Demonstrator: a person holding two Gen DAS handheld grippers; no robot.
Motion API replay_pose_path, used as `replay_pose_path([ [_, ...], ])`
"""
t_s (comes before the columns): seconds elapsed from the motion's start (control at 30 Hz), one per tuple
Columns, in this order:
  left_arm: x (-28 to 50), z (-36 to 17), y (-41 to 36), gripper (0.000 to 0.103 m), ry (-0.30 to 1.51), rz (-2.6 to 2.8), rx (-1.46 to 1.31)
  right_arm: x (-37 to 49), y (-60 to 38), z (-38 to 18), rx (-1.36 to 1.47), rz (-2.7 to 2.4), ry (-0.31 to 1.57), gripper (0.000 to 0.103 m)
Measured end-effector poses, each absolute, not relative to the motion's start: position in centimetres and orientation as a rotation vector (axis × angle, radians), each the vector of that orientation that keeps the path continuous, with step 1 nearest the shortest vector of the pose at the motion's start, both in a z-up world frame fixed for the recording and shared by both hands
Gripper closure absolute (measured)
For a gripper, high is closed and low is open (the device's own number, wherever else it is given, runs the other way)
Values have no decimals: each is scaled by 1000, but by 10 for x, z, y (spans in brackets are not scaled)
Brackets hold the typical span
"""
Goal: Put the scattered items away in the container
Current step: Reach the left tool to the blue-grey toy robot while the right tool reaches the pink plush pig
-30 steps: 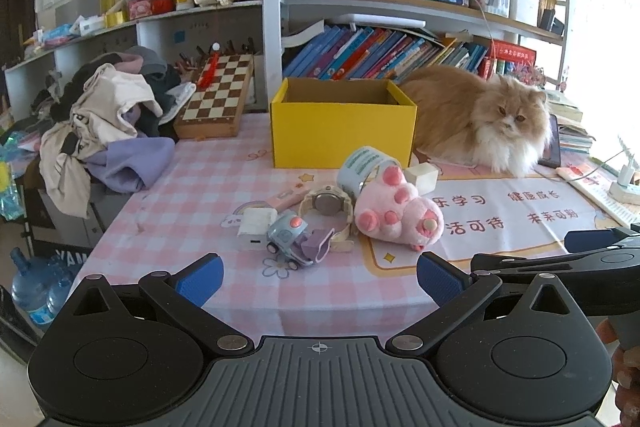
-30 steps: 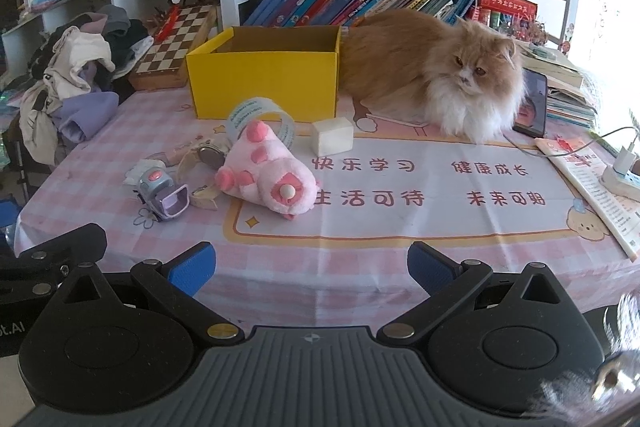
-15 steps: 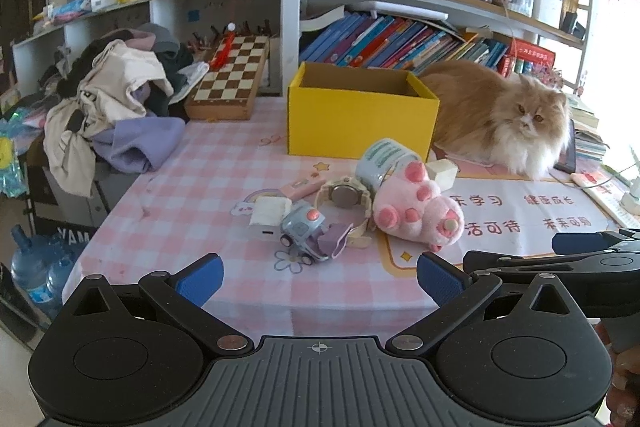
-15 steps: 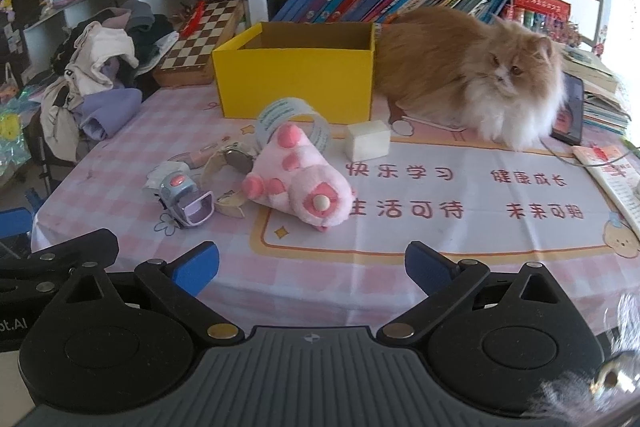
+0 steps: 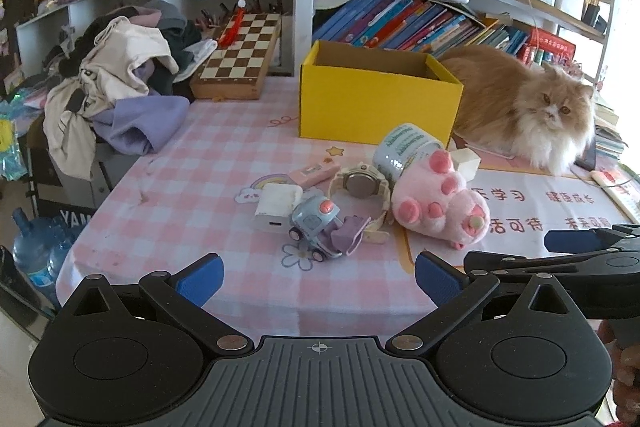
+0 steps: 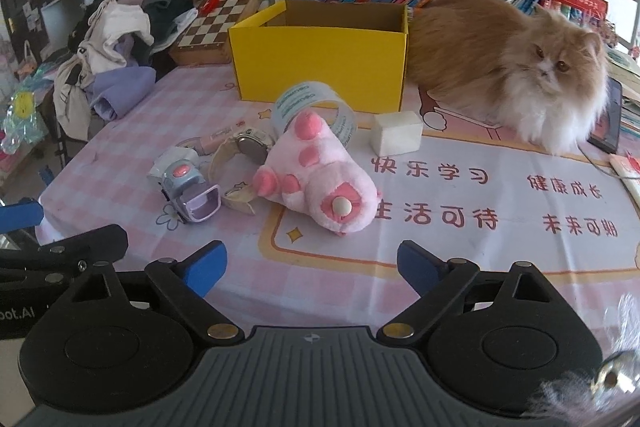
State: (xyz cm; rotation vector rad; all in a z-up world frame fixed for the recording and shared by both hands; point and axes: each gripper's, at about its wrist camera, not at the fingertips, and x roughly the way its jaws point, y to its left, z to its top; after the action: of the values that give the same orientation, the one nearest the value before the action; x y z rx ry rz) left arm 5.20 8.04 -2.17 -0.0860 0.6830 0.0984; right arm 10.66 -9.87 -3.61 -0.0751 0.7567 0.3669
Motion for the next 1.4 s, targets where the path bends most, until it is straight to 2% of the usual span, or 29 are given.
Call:
replay_pose_path([
  [0.4, 90, -37, 73, 1, 720, 98, -97, 147, -106, -49, -99, 383, 808, 12],
  [0.63, 107, -44, 75, 6, 759, 129, -112, 172, -101, -51, -119, 422, 846, 14],
  [0.83, 125, -41, 66, 10, 762, 130, -13, 196, -94, -51, -155, 479, 871, 21],
  [0.87, 129, -41, 65, 10, 763, 136, -2, 199, -91, -51, -173, 496, 864, 26],
  [1.4, 163, -72, 99, 14, 856, 148, -272, 244, -85, -67, -124, 601, 956, 29],
])
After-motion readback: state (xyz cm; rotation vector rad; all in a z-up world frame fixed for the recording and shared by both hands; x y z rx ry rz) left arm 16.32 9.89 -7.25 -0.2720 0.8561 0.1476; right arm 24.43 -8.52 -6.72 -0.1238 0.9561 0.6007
